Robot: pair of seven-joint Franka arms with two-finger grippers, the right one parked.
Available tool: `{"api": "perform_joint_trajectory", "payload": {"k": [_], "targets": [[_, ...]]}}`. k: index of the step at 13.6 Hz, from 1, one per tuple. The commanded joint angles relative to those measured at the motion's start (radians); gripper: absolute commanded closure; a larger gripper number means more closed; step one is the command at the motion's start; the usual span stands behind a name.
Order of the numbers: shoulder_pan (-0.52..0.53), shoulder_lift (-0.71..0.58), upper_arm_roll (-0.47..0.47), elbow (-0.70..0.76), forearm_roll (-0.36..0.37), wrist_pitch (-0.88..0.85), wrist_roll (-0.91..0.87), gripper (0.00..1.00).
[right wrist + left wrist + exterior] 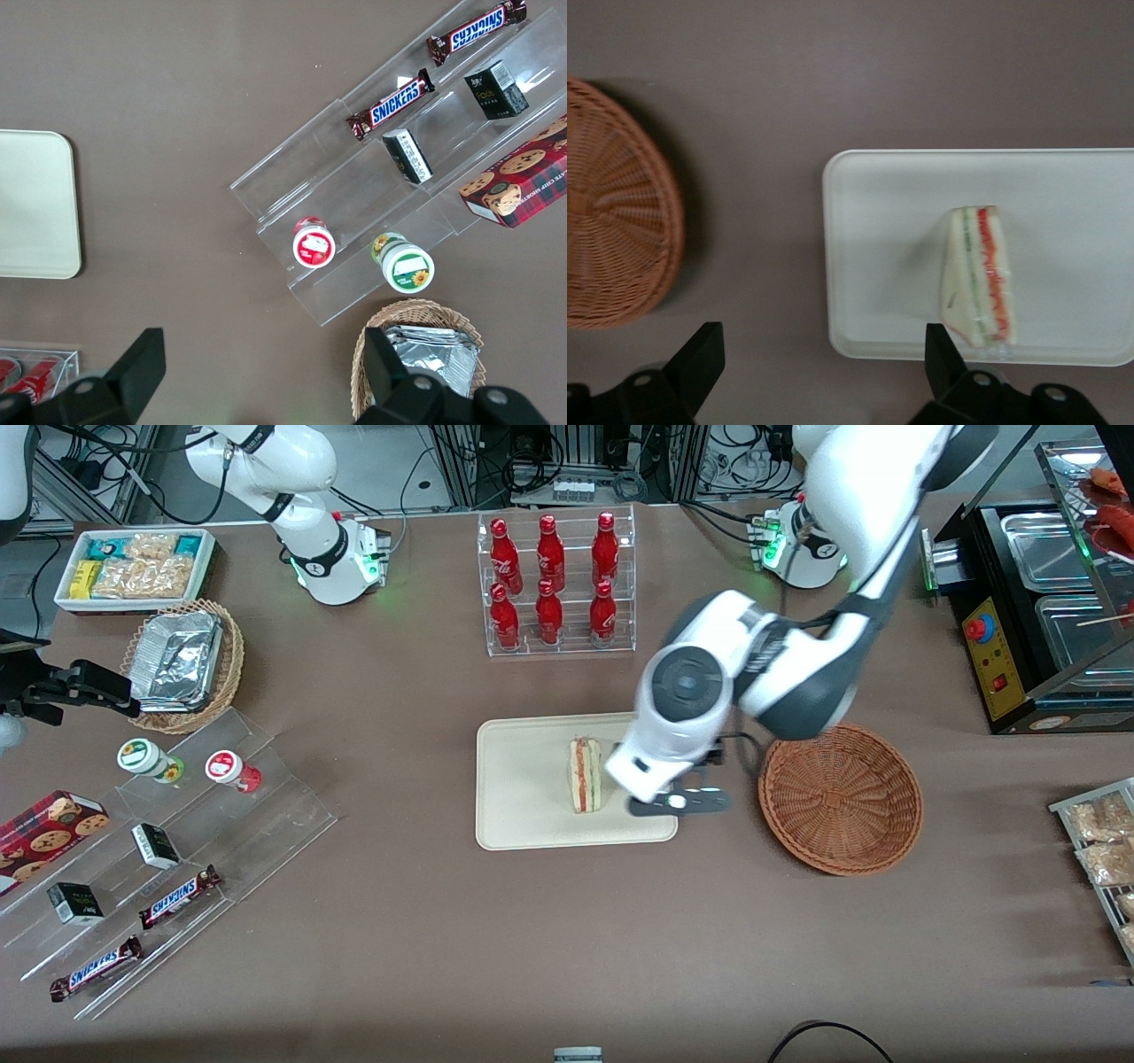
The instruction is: Place sandwich from basket to tray
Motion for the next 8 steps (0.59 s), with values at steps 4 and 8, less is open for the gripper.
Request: {"api": "perform_joint_trajectory", "payload": {"k": [4, 8], "targets": [[0.194, -0.139, 0.001, -0.092, -0.042, -0.116, 0.171, 0.00], [0.217, -0.142, 0.006, -0.088, -0.026, -0.111, 0.176, 0.00]]}}
